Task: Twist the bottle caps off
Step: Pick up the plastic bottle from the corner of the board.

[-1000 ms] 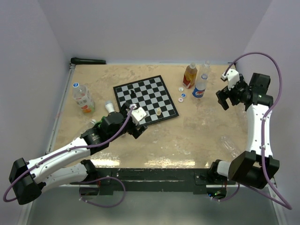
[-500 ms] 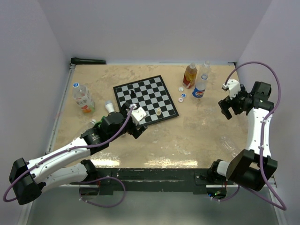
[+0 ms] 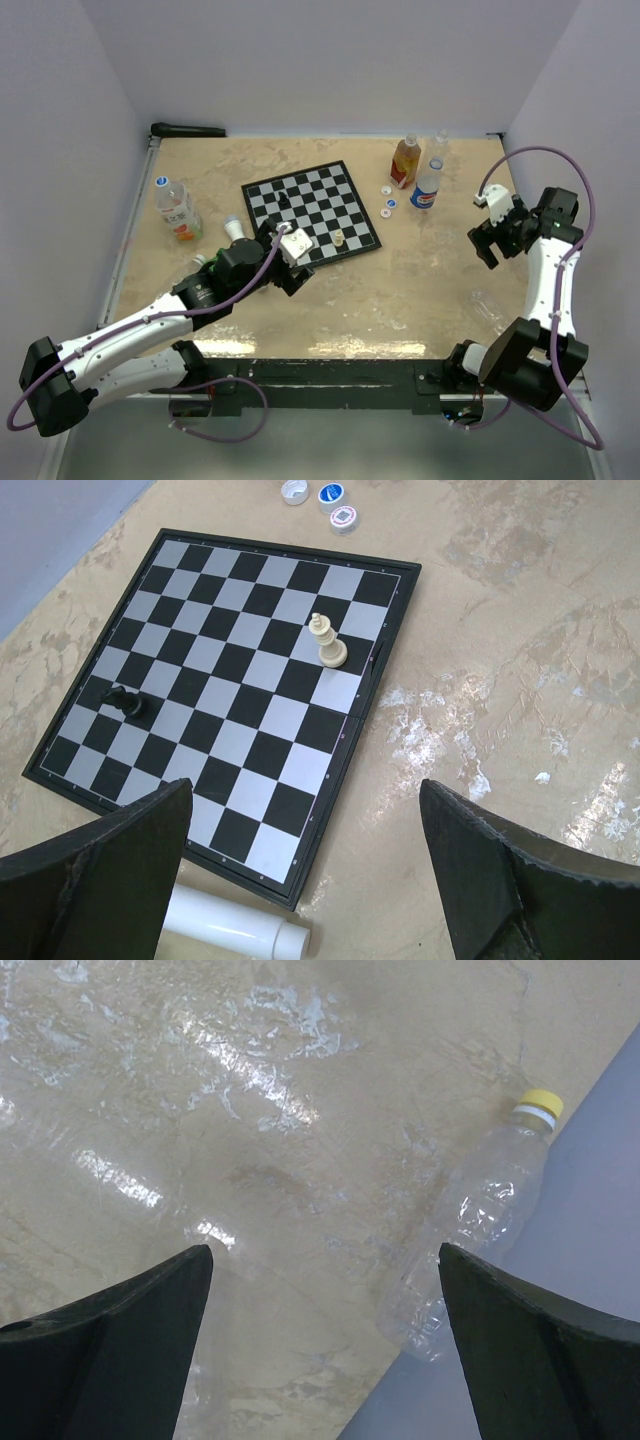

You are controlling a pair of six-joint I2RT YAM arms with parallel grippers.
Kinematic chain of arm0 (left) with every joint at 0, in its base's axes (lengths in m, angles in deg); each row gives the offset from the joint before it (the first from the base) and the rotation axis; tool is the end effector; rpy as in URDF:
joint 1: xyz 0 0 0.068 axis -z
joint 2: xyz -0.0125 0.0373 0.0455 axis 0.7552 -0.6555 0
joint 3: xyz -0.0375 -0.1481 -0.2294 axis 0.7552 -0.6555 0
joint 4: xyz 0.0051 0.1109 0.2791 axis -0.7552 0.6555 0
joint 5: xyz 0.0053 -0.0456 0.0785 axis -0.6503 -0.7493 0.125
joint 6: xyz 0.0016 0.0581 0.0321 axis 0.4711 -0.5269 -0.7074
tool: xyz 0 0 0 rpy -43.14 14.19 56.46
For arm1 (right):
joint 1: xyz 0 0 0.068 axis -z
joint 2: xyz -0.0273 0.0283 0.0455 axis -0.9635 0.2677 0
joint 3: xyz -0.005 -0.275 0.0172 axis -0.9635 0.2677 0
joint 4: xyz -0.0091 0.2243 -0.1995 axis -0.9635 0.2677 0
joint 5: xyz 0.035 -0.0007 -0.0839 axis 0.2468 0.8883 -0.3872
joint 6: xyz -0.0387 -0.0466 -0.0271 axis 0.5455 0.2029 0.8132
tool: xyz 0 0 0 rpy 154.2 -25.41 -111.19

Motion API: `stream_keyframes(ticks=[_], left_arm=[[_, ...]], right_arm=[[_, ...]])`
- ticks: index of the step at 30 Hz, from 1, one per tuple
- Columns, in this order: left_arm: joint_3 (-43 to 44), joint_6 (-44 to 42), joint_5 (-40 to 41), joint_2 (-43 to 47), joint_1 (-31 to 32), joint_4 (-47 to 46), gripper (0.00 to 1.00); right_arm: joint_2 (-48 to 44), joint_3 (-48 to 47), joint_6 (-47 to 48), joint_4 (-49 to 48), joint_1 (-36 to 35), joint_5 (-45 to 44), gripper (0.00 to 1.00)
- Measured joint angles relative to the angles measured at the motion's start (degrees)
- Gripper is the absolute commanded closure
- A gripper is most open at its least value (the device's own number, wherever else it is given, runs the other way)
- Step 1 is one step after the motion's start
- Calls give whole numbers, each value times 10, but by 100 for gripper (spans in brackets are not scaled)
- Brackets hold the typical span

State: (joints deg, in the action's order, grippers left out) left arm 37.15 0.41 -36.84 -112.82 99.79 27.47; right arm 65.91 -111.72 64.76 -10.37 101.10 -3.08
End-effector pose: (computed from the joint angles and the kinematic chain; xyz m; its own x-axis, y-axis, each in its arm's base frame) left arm 0.1774 -0.2059 0.2691 -0.1007 0.3871 -0.9165 0.7153 0.6684 0.2037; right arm 0.2656 -0.1083 0.2763 -0.5543 -0.5905 -0.5866 -0.5374 0.7921 -0.2895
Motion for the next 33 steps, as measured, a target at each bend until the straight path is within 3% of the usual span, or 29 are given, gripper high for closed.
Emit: stream_keyframes(ticks=[33], left_arm=[[0, 0, 0, 0, 0, 0, 0]], right_arm=[[1, 58, 57, 5, 43, -36, 2]])
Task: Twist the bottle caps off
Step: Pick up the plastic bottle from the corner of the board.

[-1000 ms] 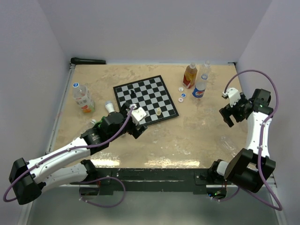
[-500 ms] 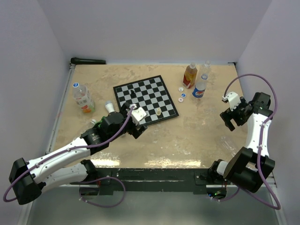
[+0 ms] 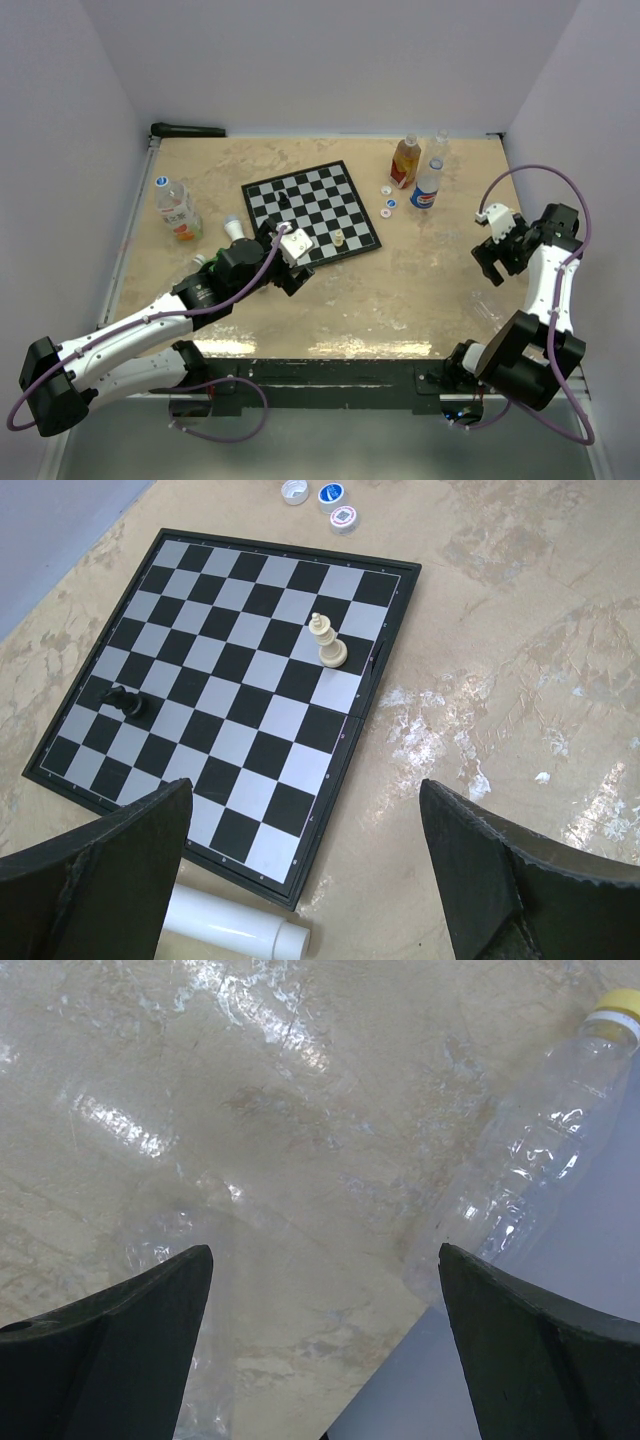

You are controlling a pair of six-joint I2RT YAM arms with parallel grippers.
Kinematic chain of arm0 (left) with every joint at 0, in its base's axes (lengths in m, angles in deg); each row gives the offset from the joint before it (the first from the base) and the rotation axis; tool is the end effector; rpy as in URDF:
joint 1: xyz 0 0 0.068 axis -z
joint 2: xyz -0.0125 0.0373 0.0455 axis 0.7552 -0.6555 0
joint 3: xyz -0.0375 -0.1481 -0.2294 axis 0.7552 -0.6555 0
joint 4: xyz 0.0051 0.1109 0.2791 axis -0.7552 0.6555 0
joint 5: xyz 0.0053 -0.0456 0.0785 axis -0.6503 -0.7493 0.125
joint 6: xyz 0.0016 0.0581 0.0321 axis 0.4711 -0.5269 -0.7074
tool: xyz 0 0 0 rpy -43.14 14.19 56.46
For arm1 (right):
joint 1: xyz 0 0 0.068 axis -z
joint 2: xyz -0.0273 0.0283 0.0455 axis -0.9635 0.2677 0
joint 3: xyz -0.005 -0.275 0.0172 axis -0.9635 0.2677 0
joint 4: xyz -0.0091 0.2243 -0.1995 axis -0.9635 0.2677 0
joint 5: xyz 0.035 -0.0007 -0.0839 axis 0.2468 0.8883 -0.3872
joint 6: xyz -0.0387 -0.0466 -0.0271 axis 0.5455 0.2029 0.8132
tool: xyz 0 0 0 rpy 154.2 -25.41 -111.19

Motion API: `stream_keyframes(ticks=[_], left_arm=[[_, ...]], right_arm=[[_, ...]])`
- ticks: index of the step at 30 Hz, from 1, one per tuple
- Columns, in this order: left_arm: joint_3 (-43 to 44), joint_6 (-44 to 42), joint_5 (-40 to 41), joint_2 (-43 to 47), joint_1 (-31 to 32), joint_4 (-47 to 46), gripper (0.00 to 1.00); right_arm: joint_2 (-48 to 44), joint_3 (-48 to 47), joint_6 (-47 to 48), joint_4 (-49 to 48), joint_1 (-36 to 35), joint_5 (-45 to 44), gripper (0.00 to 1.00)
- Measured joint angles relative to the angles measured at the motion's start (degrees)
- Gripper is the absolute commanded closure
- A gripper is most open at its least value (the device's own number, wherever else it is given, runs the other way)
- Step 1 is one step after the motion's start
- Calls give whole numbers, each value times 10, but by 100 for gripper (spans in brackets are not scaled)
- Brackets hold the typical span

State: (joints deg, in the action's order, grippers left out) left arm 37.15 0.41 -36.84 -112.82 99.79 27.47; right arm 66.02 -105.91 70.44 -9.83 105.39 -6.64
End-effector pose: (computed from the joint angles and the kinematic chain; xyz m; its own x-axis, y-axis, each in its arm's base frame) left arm 0.1774 -0.2059 0.2691 -0.1007 0.3871 -0.9165 0.7153 0.6684 0.2037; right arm 0.2459 -0.1248 0.2382 -0.6310 -0.6023 -0.4890 -0.5473 0.7923 -0.2696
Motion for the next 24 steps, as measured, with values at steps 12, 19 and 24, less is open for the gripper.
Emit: stream_keyframes(ticks=[12, 19, 24], left_arm=[[0, 0, 0, 0, 0, 0, 0], [0, 0, 0, 0, 0, 0, 0], [0, 0, 0, 0, 0, 0, 0]], right_arm=[[0, 15, 19, 3, 19, -11, 2], [0, 19, 32, 5, 30, -13, 2], [0, 23, 38, 7, 30, -13, 2]])
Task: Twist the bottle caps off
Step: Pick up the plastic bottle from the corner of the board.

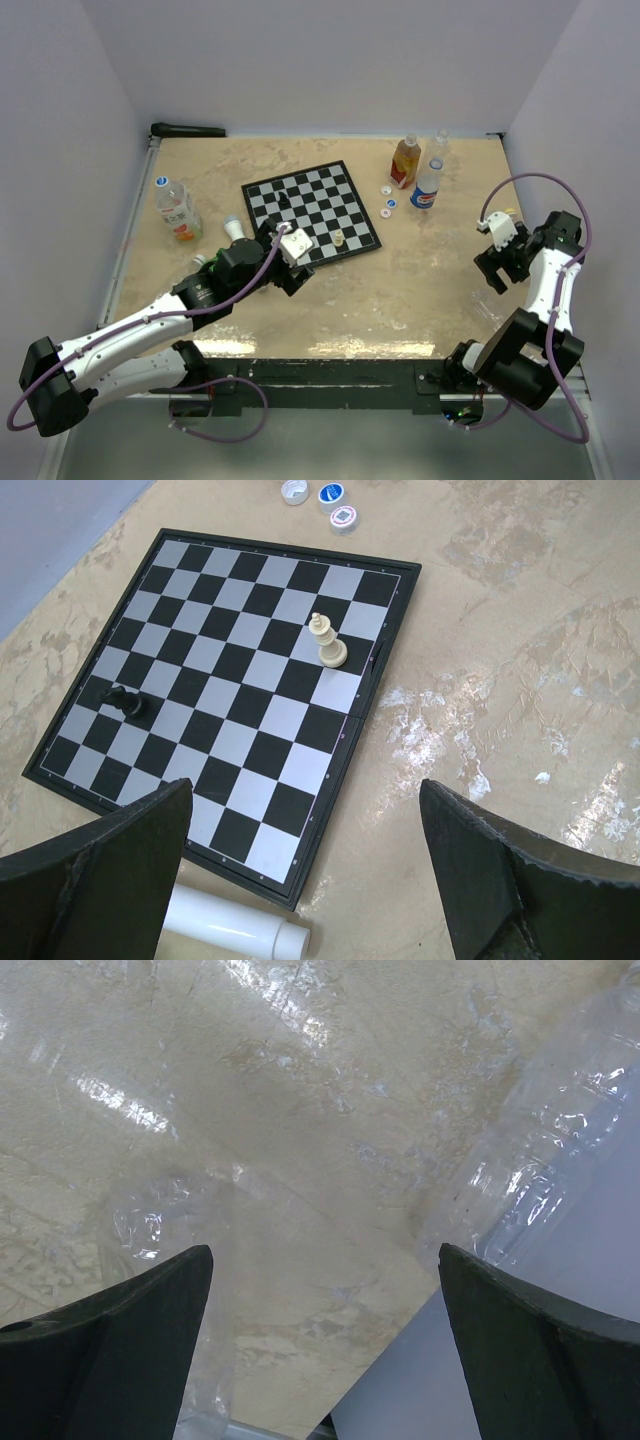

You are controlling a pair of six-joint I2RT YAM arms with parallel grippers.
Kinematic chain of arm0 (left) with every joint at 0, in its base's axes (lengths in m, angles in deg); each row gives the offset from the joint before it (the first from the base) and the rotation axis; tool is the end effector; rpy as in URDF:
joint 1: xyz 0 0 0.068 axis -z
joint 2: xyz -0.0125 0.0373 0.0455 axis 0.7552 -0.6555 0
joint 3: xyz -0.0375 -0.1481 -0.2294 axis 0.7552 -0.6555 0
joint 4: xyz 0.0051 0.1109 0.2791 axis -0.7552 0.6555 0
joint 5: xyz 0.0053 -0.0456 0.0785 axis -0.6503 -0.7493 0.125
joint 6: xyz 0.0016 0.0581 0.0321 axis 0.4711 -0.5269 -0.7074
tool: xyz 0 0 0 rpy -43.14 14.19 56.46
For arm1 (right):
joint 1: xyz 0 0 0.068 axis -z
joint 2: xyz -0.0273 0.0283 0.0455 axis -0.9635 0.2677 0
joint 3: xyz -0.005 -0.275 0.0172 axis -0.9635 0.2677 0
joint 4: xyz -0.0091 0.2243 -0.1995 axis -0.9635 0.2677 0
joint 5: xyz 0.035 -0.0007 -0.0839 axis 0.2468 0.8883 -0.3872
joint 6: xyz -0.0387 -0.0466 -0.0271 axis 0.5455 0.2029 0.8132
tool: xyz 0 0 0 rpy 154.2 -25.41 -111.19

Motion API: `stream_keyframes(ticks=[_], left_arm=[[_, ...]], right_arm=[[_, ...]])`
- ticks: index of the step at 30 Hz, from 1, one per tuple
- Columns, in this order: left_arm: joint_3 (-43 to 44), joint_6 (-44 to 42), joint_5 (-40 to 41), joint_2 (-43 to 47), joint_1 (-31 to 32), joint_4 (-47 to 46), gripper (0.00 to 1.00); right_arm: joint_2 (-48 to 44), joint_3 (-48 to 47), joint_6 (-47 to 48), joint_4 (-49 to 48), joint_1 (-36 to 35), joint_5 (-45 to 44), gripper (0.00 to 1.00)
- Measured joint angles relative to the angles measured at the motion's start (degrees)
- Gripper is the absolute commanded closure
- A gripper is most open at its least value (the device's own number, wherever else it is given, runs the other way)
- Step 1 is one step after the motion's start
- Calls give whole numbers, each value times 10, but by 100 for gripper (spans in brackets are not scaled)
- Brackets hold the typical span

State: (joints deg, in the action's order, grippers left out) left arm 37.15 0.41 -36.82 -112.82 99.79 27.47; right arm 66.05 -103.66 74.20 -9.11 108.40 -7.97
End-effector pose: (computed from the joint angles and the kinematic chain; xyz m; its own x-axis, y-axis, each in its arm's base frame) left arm 0.1774 -0.2058 0.2691 -0.1007 0.3871 -0.9165 0.7151 0.6687 0.2039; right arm 0.2331 -0.1349 0.2235 -0.6585 -0.6090 -0.4421 -0.5549 0.7898 -0.2614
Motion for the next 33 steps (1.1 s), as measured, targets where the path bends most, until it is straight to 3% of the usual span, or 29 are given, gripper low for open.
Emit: stream_keyframes(ticks=[33], left_arm=[[0, 0, 0, 0, 0, 0, 0]], right_arm=[[-6, 29, 26, 6, 25, -35, 3]])
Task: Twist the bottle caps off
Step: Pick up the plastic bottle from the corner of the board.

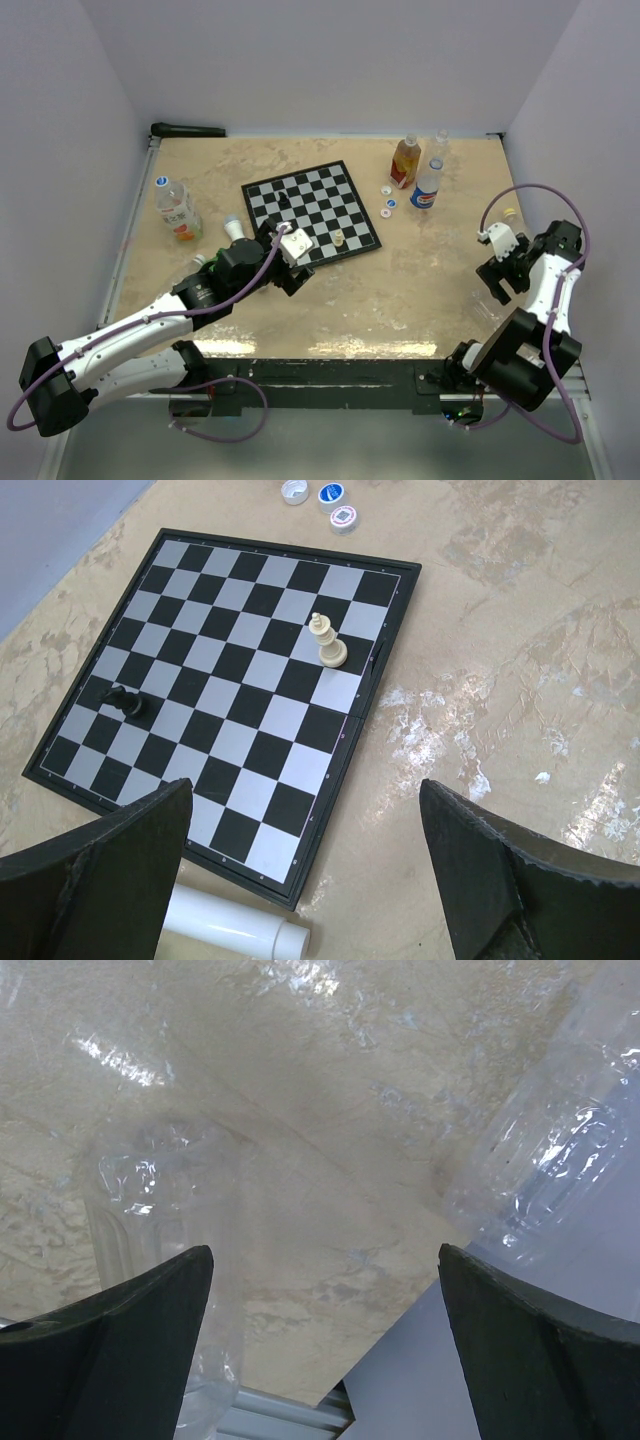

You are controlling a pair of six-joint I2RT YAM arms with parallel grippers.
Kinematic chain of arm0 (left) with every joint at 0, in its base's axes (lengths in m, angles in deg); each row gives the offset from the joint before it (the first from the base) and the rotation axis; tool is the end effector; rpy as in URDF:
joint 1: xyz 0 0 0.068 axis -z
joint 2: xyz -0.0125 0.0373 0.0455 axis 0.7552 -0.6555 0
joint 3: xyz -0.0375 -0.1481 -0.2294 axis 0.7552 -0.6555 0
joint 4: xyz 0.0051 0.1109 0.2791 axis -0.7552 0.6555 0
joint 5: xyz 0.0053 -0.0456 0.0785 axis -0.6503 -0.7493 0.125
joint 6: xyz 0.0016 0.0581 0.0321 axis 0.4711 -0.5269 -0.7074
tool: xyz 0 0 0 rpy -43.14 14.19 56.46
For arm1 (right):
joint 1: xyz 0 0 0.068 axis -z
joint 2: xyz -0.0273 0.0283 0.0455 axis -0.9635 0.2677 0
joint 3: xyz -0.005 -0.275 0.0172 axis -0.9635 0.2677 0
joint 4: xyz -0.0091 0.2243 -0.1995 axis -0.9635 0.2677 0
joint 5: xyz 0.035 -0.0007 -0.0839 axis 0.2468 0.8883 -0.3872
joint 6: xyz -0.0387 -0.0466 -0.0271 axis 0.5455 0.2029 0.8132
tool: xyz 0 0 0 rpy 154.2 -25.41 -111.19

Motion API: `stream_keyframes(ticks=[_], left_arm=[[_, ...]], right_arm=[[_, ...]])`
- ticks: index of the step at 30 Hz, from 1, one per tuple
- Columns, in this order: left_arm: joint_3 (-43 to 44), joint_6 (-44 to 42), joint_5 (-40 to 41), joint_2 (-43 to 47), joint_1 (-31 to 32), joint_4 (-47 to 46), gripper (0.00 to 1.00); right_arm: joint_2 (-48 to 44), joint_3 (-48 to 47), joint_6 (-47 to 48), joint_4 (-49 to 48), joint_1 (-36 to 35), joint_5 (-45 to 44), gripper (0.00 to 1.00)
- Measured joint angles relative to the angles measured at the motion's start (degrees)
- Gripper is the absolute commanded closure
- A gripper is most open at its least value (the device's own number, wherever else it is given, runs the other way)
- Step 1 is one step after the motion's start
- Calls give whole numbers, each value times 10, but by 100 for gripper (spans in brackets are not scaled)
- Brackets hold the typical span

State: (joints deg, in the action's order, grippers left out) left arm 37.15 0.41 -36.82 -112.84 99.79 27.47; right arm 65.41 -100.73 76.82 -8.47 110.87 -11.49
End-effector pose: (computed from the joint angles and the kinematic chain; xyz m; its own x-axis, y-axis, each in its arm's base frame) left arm 0.1775 -0.2059 0.2690 -0.1009 0.3874 -0.9164 0.7151 0.6686 0.2039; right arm 0.2175 -0.1416 0.2075 -0.7039 -0.6068 -0.3692 -0.5525 0.7944 -0.2522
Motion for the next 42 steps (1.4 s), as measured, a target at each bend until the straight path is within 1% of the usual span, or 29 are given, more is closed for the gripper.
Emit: stream_keyframes(ticks=[7, 10, 12, 15, 21, 25, 28, 33, 35, 40, 42], left_arm=[[0, 0, 0, -2, 0, 0, 0], [0, 0, 0, -4, 0, 0, 0], [0, 0, 0, -6, 0, 0, 0], [0, 0, 0, -7, 0, 0, 0], [0, -4, 4, -10, 0, 0, 0], [0, -4, 6, -10, 0, 0, 0], [-1, -4, 6, -11, 0, 0, 0], [-1, -4, 6, -13, 0, 0, 0], [-1, -4, 6, -13, 0, 0, 0], [-1, -4, 7, -13, 0, 0, 0], [-1, -4, 7, -13, 0, 0, 0]], right_arm=[[-26, 2, 14, 14, 0, -7, 2], [-38, -1, 2, 3, 0, -7, 2], [-28, -11, -15, -14, 0, -7, 2], [14, -44, -47, -51, 0, -10, 2], [132, -112, -107, -145, 0, -16, 4], [186, -126, -130, -180, -4, -25, 5], [210, -126, -140, -197, -9, -35, 6], [254, -126, -156, -234, -21, -55, 12], [272, -126, -161, -247, -25, -64, 18], [311, -126, -170, -262, -30, -73, 26], [318, -126, -172, -267, -31, -77, 31]])
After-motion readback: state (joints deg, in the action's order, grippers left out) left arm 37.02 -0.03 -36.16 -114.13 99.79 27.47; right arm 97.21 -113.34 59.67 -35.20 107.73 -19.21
